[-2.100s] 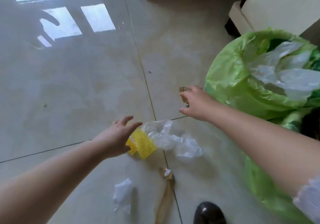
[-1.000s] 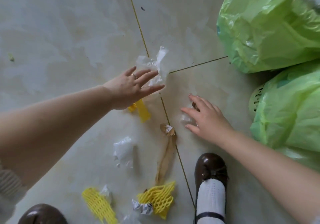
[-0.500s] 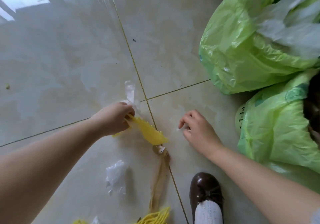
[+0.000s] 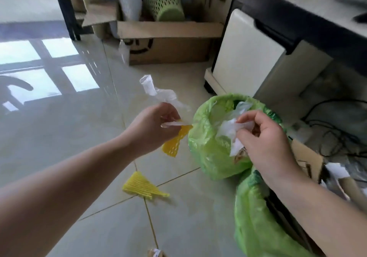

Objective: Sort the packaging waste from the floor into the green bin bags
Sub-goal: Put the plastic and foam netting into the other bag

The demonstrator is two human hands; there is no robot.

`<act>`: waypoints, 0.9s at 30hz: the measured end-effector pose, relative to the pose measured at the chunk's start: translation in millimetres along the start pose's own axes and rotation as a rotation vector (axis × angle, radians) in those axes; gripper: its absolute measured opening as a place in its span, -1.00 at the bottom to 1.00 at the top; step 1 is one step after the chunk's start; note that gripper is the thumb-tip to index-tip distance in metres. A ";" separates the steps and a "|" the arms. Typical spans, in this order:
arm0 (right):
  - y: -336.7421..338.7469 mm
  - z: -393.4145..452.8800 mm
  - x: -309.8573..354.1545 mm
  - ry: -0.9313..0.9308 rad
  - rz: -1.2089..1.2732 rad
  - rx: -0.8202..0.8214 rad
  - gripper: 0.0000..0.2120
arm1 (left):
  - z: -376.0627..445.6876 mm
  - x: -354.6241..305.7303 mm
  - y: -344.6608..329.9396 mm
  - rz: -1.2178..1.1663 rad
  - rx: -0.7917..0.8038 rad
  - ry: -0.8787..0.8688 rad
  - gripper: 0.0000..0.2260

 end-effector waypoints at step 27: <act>-5.9 122.8 -127.0 -0.273 -0.852 0.485 -0.05 | 90.5 -51.1 -198.9 0.929 0.541 -0.354 -0.67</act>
Point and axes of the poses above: each hand's wrist, its own z-axis towards the middle knuckle, its own y-axis out of the back of the hand, x = y × z, the point moved 5 cm from there along z, towards the middle knuckle, and after that the axes turned 8 degrees about -x, right-handed, at the moved point
